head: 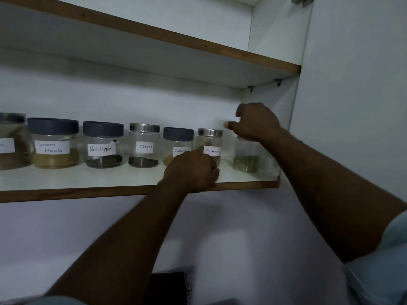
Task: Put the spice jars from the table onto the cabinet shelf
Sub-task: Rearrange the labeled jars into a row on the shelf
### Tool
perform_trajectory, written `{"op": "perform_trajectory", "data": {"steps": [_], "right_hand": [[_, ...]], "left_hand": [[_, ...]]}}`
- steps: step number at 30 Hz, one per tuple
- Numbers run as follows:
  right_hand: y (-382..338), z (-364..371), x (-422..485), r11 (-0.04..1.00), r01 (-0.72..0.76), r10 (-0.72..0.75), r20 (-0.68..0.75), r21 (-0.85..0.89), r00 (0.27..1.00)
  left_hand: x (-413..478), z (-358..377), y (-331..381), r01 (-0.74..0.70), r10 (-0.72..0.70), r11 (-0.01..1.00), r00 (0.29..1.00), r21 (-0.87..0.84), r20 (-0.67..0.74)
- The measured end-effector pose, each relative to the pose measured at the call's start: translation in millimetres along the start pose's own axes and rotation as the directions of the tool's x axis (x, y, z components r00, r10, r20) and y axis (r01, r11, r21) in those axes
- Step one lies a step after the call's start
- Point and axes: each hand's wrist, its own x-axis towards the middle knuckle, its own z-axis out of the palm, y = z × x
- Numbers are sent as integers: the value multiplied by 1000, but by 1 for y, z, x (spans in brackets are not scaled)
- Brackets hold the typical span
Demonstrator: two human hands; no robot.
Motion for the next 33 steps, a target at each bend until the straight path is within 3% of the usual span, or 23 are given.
{"op": "perform_trajectory", "data": {"steps": [3,5,8,13,17,20,25,27,33], "right_hand": [[14,9,-13,976,-59,97,173,-210,980],[18,20,-23,974,-64,108,197,-218,974],[24,27,-26,993,-85,97,154,-86,983],[33,16,-11,976,-143,77,352,164,933],[38,23,-10,951,-154,85,251,269,964],[35,35,-14,981,-127,106,145,148,984],[32,22,-2,975,-100,36,302,199,953],[31,18,1,984,-77,24,303,163,953],[29,35,-11,989,-39,24,107,140,994]], "left_hand": [[2,3,-3,-23,33,996,993,-83,116],[4,4,-4,-38,55,994,984,-101,172],[8,3,-1,-57,75,993,979,-102,190],[9,3,1,-54,78,991,976,-119,203],[11,3,2,-55,79,991,977,-122,199],[11,4,2,-59,83,991,975,-119,206],[11,5,2,-74,94,992,975,-103,202],[11,6,1,-78,96,992,976,-99,198],[12,5,0,-90,103,993,975,-74,197]]}}
